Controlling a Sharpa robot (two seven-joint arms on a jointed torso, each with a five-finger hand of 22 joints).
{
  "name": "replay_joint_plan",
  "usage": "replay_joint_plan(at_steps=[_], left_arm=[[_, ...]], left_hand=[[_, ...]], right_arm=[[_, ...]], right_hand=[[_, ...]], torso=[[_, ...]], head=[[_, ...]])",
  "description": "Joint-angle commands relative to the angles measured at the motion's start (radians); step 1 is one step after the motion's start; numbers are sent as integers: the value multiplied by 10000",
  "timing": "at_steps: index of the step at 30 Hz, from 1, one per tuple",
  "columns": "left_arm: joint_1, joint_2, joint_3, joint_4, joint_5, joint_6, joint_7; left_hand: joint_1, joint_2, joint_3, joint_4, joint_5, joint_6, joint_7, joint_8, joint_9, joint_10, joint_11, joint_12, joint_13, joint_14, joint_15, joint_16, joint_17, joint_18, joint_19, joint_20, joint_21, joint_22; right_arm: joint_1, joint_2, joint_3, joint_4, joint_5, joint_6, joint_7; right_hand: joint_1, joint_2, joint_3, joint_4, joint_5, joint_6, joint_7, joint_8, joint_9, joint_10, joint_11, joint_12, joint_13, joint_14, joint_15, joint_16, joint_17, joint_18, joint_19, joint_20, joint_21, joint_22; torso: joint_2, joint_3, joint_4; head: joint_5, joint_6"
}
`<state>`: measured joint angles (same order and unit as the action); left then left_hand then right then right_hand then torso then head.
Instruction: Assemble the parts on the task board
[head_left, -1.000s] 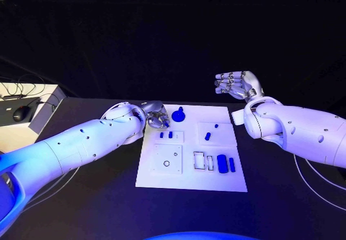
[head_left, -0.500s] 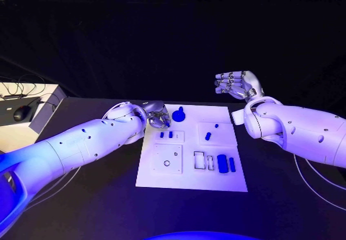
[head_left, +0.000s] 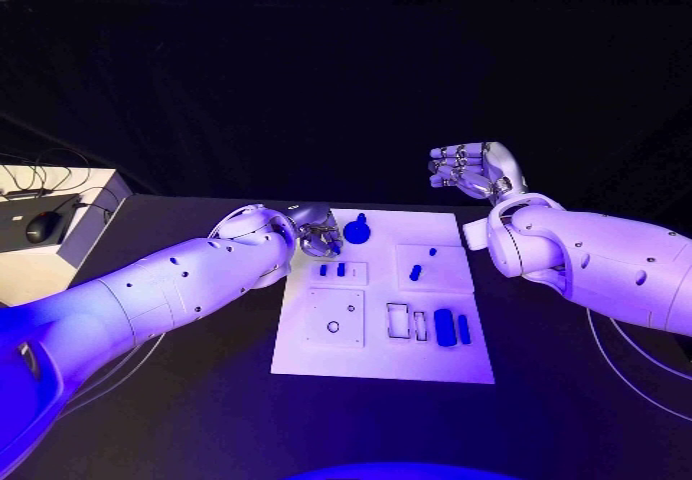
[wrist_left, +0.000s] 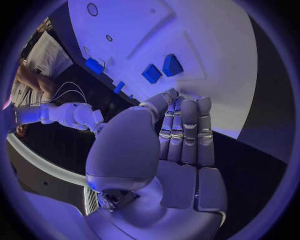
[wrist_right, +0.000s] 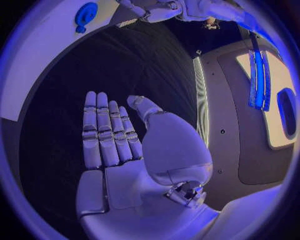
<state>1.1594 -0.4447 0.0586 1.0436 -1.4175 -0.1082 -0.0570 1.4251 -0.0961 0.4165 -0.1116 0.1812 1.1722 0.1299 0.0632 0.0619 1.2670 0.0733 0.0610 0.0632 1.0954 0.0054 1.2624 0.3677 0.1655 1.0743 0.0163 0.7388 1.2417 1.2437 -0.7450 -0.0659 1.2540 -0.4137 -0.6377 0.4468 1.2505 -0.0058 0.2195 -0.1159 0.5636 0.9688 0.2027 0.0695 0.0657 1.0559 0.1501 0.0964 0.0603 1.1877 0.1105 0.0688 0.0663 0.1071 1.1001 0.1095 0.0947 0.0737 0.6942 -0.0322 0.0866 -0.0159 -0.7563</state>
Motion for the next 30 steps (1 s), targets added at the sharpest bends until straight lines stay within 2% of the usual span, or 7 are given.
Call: replay_joint_plan(at_steps=[1,12,17,21,23,30], left_arm=[[-40,57,-49,-17,-28,310,-72],[-38,65,-68,-5,-24,318,-52],[-37,-3,-69,61,24,137,21],[-37,-59,-69,97,35,51,44],[-37,-85,-69,120,38,-10,75],[-38,-116,-68,174,62,-134,109]], left_hand=[[68,2,9,57,-41,6,39,-10,14,-49,10,3,-2,60,7,-3,8,193,43,-6,-42,9],[60,-7,-10,49,-41,-18,26,-15,11,-62,10,1,-3,46,8,-9,46,187,40,-10,-48,21],[-12,-150,8,86,-37,-552,-138,-26,3,-359,48,1,-10,-52,45,-44,52,174,20,19,-97,-1],[-12,-220,22,111,-36,-720,-164,-20,7,-470,76,18,-14,-122,66,-58,44,175,16,35,-125,-13],[-15,-276,26,123,-35,-823,-140,-20,5,-612,128,19,-17,-203,104,-93,26,174,-3,51,-145,-17],[-45,-450,-34,173,-45,-1231,-306,-25,-3,-1362,367,46,-26,-353,266,-166,-77,189,-59,135,-230,-47]], right_arm=[[-4,9,3,2,-82,142,84],[-6,29,3,-21,-82,156,79],[-9,25,3,-27,-82,159,85],[-11,13,2,-27,-82,158,88],[-11,6,2,-25,-82,161,85],[-13,1,2,-22,-82,168,81]], right_hand=[[-76,-48,-32,-37,64,22,32,-8,0,28,22,-21,-11,-67,36,-58,-16,-89,-75,15,41,-12],[-76,-48,-32,-37,64,22,32,-8,0,28,22,-21,-11,-67,36,-58,-16,-89,-75,15,41,-12],[-76,-48,-32,-37,64,22,32,-8,0,28,22,-21,-11,-67,36,-58,-16,-89,-75,15,41,-12],[-77,-49,-29,-44,64,19,35,-8,-1,23,24,-23,-11,-72,37,-59,-16,-89,-77,16,38,-13],[-77,-50,-29,-45,64,18,35,-8,-1,23,24,-23,-11,-72,38,-59,-16,-89,-78,17,38,-13],[-78,-48,-28,-47,64,9,39,-10,-1,20,25,-23,-10,-79,39,-59,-16,-90,-84,21,33,-14]], torso=[[6,3,-3],[-5,3,10],[-8,2,-1],[-4,2,-4],[-5,4,5],[-5,-1,4]], head=[[-12,-24],[-21,-71],[-29,-78],[-32,-81],[-39,-96],[-46,-93]])
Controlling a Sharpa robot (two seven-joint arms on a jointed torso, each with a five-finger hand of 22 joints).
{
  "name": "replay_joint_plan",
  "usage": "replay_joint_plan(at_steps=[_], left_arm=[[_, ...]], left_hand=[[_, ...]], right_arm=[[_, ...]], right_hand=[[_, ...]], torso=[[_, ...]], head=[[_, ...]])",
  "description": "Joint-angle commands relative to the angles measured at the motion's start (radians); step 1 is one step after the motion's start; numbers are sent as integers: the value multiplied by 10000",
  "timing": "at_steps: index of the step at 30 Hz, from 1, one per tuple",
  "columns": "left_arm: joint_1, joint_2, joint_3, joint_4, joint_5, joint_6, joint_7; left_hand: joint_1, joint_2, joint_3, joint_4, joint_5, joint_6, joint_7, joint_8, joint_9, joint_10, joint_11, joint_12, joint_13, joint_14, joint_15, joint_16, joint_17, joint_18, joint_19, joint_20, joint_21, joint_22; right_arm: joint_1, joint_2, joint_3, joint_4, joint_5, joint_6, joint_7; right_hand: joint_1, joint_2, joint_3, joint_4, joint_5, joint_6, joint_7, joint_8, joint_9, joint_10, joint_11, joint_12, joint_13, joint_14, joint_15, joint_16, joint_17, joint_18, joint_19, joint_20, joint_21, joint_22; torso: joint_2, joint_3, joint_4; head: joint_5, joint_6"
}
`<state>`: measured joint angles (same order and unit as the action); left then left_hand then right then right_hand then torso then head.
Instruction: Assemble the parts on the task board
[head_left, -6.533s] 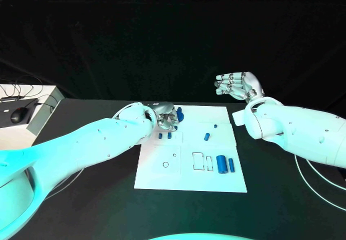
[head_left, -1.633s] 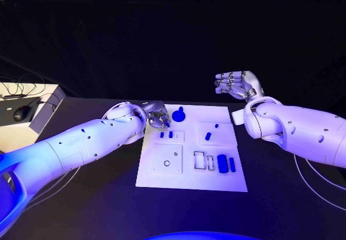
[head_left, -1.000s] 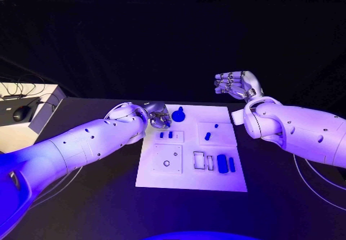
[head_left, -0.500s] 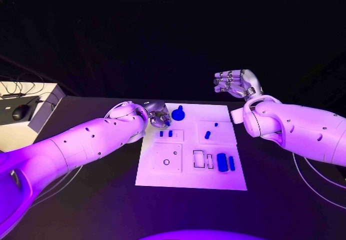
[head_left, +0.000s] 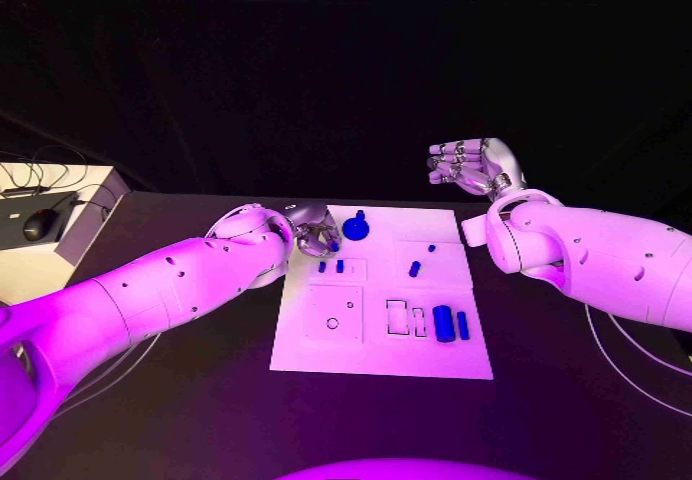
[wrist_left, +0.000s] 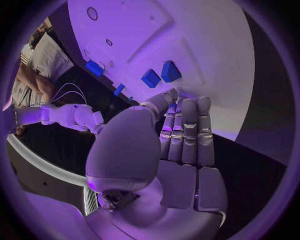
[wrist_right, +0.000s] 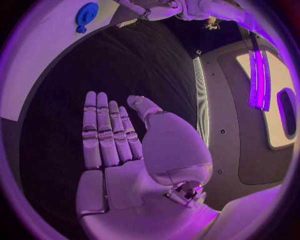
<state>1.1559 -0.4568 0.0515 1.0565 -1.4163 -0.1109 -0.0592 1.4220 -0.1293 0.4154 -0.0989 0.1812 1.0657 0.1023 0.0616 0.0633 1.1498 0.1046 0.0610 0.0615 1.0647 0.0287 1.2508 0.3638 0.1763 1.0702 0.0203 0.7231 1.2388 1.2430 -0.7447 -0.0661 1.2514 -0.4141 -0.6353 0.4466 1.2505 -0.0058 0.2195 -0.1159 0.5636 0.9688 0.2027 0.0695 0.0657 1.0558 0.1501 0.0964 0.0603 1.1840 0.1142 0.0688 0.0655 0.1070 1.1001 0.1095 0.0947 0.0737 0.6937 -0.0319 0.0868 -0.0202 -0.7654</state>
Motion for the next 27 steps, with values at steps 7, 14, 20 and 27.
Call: replay_joint_plan(at_steps=[7,14,20,27], left_arm=[[-3,-7,4,65,65,-210,113],[-5,-53,8,12,65,-284,103],[-5,-218,45,76,128,-301,124],[-6,-696,348,481,446,-118,144]], left_hand=[[91,-141,-144,109,-40,-723,-128,-17,-25,-423,121,133,-6,-81,83,-49,-197,173,0,197,-147,-46],[156,-152,-195,141,-43,-961,-155,-24,-32,-448,126,159,-6,-91,88,-18,-280,195,16,216,-170,-38],[177,-189,-244,148,-41,-1095,-182,-28,-36,-626,183,136,-4,-133,126,-24,-331,198,1,233,-194,-32],[233,-184,-925,226,-28,-1383,-224,-35,-45,-1400,359,306,0,-417,262,-323,-648,197,-146,394,-552,-232]], right_arm=[[-7,-9,3,3,-78,150,81],[-8,-38,2,3,-98,191,32],[-8,-117,1,13,-330,378,-173],[-8,-342,1,39,-1233,1122,-622]], right_hand=[[-72,-43,-21,-53,65,1,41,-9,-1,10,32,-25,-10,-58,8,-60,-9,-89,-93,24,26,-16],[-53,-49,0,-79,70,-15,46,-12,-2,-17,37,-34,-11,-89,17,-62,-11,-91,-113,32,14,-18],[55,-118,37,-221,-11,17,14,6,4,-47,41,-44,-11,-162,31,-60,-11,-90,-158,43,-3,-16],[474,-243,13,-631,-1006,472,-208,-3,3,310,-98,-115,-21,181,-110,-27,7,-16,61,-77,186,60]], torso=[[-3,-3,1],[1,-4,3],[-1,-8,-1],[-12,-6,10]], head=[[-4,-12],[-5,-11],[-19,17],[-66,57]])
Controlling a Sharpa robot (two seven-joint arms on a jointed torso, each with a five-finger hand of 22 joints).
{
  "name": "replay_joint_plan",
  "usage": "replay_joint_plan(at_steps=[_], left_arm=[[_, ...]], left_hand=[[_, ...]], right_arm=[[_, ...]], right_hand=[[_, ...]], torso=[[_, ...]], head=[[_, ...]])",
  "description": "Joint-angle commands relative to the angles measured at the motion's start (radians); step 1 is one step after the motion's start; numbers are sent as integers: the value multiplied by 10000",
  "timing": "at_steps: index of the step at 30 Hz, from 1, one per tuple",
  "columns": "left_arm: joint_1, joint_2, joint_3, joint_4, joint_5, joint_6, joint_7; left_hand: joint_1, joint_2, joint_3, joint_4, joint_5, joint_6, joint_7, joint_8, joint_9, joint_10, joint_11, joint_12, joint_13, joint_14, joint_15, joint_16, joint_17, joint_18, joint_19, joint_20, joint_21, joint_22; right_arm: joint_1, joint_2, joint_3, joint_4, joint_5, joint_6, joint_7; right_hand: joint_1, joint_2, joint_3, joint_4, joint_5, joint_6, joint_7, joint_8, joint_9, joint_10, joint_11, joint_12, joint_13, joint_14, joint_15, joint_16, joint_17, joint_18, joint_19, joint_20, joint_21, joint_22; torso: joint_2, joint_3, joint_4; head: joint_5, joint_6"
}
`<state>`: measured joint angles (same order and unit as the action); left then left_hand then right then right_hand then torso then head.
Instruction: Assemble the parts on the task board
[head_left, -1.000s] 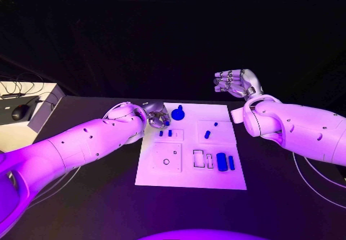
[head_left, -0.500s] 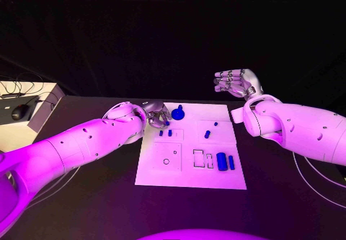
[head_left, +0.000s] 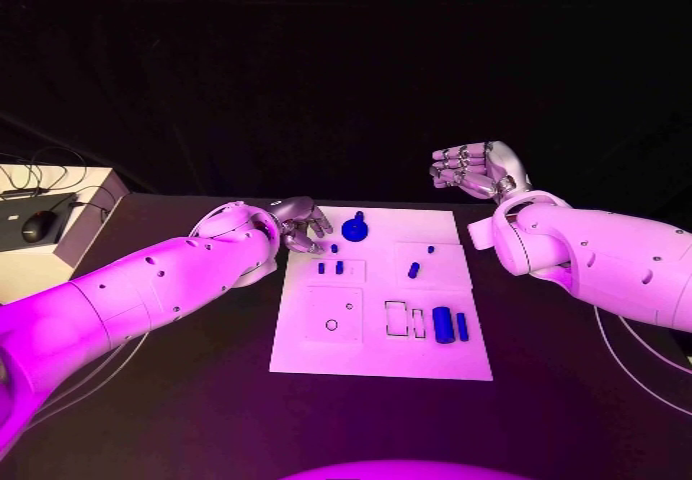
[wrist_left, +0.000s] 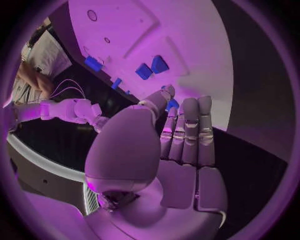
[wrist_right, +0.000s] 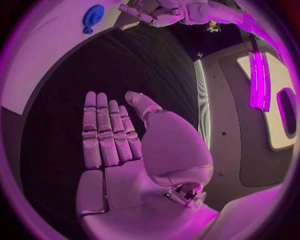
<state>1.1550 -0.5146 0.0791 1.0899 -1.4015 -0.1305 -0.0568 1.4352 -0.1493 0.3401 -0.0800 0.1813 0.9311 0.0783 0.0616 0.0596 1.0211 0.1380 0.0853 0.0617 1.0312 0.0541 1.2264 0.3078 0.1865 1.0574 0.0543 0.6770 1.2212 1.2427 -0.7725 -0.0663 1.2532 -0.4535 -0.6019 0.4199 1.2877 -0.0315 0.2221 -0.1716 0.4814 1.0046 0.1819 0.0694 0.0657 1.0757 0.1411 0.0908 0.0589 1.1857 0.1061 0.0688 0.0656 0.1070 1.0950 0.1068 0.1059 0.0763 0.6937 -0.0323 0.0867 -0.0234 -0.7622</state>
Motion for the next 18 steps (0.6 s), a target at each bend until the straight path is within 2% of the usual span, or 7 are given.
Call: replay_joint_plan(at_steps=[1,3,7,8,14,16,18], left_arm=[[4,-211,143,222,357,57,132],[4,-400,285,360,577,-35,185],[5,-738,516,549,1576,-371,416],[5,-908,584,635,2371,-577,647],[-80,-1505,681,1001,6089,-902,1682],[-175,-1718,693,1171,7439,-789,1985],[-297,-1970,704,1376,9064,-465,2360]], left_hand=[[100,11,-301,75,-18,-22,50,-35,-8,-163,23,117,-5,-95,11,-111,-147,91,-22,71,-156,-100],[140,18,-506,163,-20,-1,93,-37,-8,-231,24,238,-7,-177,14,-250,-312,86,-27,97,-306,-197],[165,18,-661,348,-18,205,234,-27,-1,-274,13,356,-11,-198,5,-918,-739,16,-100,118,-775,-537],[158,41,-672,424,-17,361,356,-20,5,-217,-7,398,-13,-227,-9,-1043,-816,-18,-98,97,-896,-624],[102,252,-296,655,-36,1106,750,3,24,283,-65,512,-26,-802,46,-2756,-1577,-293,-908,188,-1984,-1297],[33,214,-319,786,-63,1108,757,6,26,380,-24,392,-17,-516,62,-3652,-1930,-437,-855,198,-2638,-1873],[-377,272,-629,1132,-140,1283,500,43,38,595,-119,432,-22,-1037,270,-4421,-2209,-668,-1378,447,-3323,-2349]], right_arm=[[-5,-111,2,22,-1065,975,-430],[-5,-209,2,23,-1601,1335,-582],[-9,-374,-2,21,-2685,1945,-838],[-14,-453,-7,30,-3275,2195,-985],[-81,-718,-22,135,-5546,2812,-1843],[-117,-796,-27,195,-6309,2825,-2159],[-161,-880,-32,279,-7231,2793,-2571]], right_hand=[[202,14,-31,-142,-442,221,-34,18,13,232,-57,-47,-6,399,-118,44,34,39,296,-129,195,86],[408,9,-136,-277,-927,431,-94,11,11,520,-165,-79,-14,929,-314,130,61,102,697,-315,503,230],[691,13,-362,-457,-1168,653,-130,-37,0,853,-261,-244,-7,1571,-538,125,79,75,1031,-582,961,485],[810,-3,-480,-521,-1194,733,-152,-27,4,1053,-345,-227,2,2083,-728,313,174,134,1422,-758,1323,683],[1011,72,-1037,-575,-1097,1092,-335,-74,-17,2288,-741,-346,29,3227,-1313,2038,1207,94,2207,-1455,3026,1810],[979,214,-1257,-610,-1095,1171,-393,-80,-18,2346,-807,-296,29,2870,-1417,2653,1960,-37,1543,-1679,4217,2840],[921,121,-1284,-665,-1178,1144,-354,-65,-12,2173,-781,-310,24,3094,-1370,2681,2076,27,1489,-1627,4437,3031]], torso=[[-18,-3,15],[-30,-5,28],[-33,-8,30],[-42,-10,21],[-77,-28,0],[-77,-38,2],[-82,-42,-4]], head=[[-38,28],[-58,40],[-141,99],[-182,114],[-429,177],[-452,190],[-502,222]])
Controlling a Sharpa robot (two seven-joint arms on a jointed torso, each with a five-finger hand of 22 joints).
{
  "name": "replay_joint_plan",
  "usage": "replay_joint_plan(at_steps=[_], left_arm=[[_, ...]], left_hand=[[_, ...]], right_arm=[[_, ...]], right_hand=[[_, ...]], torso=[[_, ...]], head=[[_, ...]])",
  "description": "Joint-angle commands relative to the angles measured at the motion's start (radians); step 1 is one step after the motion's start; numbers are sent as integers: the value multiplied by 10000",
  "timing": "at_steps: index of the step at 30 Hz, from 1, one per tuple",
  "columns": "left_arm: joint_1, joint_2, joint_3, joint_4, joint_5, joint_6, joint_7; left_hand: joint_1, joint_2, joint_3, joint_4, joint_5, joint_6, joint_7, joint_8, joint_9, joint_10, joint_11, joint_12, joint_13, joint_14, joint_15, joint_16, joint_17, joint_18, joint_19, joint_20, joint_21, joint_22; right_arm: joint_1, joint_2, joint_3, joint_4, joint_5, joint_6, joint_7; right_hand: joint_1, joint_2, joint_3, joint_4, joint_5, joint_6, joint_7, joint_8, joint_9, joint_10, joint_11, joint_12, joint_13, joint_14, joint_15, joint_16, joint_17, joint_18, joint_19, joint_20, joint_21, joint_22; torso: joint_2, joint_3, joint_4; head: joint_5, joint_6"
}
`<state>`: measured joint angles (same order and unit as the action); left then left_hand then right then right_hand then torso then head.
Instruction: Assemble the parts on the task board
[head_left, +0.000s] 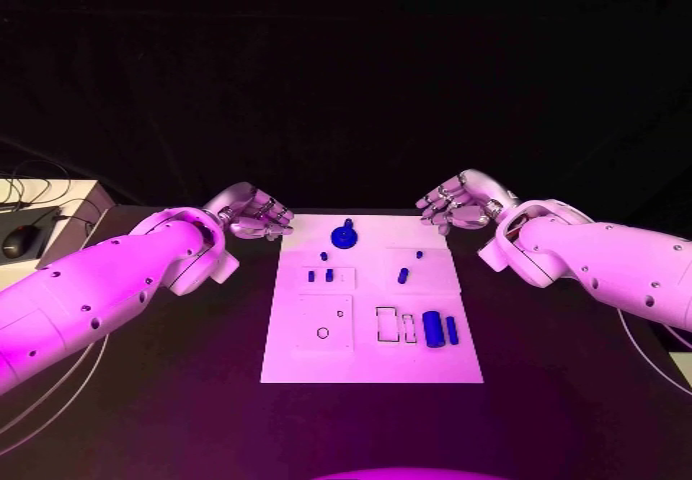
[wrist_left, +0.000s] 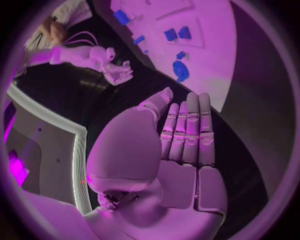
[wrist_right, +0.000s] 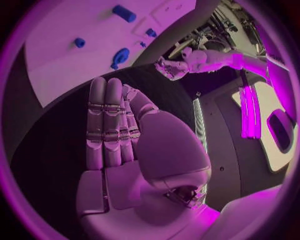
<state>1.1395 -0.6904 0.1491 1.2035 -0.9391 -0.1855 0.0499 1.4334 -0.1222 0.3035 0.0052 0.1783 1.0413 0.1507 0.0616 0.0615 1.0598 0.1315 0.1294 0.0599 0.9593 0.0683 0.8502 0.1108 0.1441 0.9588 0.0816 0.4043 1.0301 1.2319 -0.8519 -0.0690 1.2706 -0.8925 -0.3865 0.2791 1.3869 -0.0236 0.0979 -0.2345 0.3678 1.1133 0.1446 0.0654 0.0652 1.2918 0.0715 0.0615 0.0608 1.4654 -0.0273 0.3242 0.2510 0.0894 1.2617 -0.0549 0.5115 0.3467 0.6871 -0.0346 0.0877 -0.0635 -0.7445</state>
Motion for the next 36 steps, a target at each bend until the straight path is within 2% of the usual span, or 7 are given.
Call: replay_joint_plan(at_steps=[1,4,6,9,14,20,36], left_arm=[[-200,-332,10,341,5043,230,1466],[-342,-621,34,604,6106,497,1879],[-413,-761,49,734,6484,554,2056],[-509,-964,64,927,6936,551,2268],[-603,-1128,73,1181,7174,522,2468],[-656,-1198,76,1391,7178,465,2682],[-681,-1224,80,1450,7185,333,2698]], left_hand=[[-459,73,-603,406,-188,298,-289,29,15,456,-89,-47,-20,-362,192,-1184,-403,-351,-613,318,-1114,-875],[66,452,-1761,410,-248,278,-271,-6,-2,932,-137,-685,-7,543,322,-4342,-439,-509,-442,621,-3115,-3079],[93,608,-2326,504,-290,327,-184,13,8,944,-78,-691,-4,1119,380,-5722,-399,-526,-50,647,-3389,-4019],[297,691,-2626,442,-271,322,-208,-9,-2,959,-85,-706,-11,1507,387,-6653,-355,-538,148,646,-3413,-4867],[434,796,-2799,422,-260,336,-161,1,4,972,-102,-703,-9,1802,376,-7197,-246,-576,346,600,-3385,-5694],[427,891,-3225,420,-257,328,-139,2,3,790,-47,-677,2,1745,450,-7494,-141,-605,541,615,-3372,-6774],[486,1019,-3531,311,-257,302,-77,4,4,715,-16,-682,-1,1648,473,-7473,-74,-614,838,613,-3324,-8199]], right_arm=[[-76,-121,-7,141,-3259,629,-1372],[-139,-179,-12,201,-4313,672,-1959],[-174,-189,-22,218,-4845,684,-2270],[-248,-154,-59,219,-5645,518,-2714],[-375,-46,-90,218,-6513,269,-3166],[-518,155,-109,186,-7009,76,-3439],[-705,631,-143,-46,-7154,91,-3529]], right_hand=[[-100,30,-34,-52,-72,66,10,-24,-6,4,-90,-20,5,372,-47,149,288,242,-189,3,490,421],[-206,-14,3,-63,-183,82,10,-26,-6,-292,-28,-21,-4,432,-49,353,501,324,-143,19,711,602],[-275,-47,29,-63,-279,91,-1,-25,-5,-396,-12,-26,-8,450,-53,554,661,364,-111,34,820,696],[-478,-113,60,55,-495,94,-24,-25,-4,-490,0,-23,-7,431,-56,1011,1007,415,-24,72,957,826],[-613,-287,198,227,-574,36,-72,-23,-1,-633,0,-21,-9,433,-89,2437,1862,500,357,43,1389,1189],[-640,-592,685,607,-583,17,-74,-3,9,-723,43,-25,-10,19,-66,4766,3101,679,446,65,2635,2617],[-464,-946,1084,1160,-569,-35,-7,-32,-1,-932,93,-11,-6,-236,23,5975,3055,738,589,181,3560,4793]], torso=[[-24,-25,-13],[-53,-49,-11],[-77,-71,-3],[-106,-93,-4],[-137,-122,15],[-118,-114,5],[-106,-94,1]], head=[[-119,51],[-152,54],[-176,33],[-170,39],[-183,22],[-139,25],[-165,-57]])
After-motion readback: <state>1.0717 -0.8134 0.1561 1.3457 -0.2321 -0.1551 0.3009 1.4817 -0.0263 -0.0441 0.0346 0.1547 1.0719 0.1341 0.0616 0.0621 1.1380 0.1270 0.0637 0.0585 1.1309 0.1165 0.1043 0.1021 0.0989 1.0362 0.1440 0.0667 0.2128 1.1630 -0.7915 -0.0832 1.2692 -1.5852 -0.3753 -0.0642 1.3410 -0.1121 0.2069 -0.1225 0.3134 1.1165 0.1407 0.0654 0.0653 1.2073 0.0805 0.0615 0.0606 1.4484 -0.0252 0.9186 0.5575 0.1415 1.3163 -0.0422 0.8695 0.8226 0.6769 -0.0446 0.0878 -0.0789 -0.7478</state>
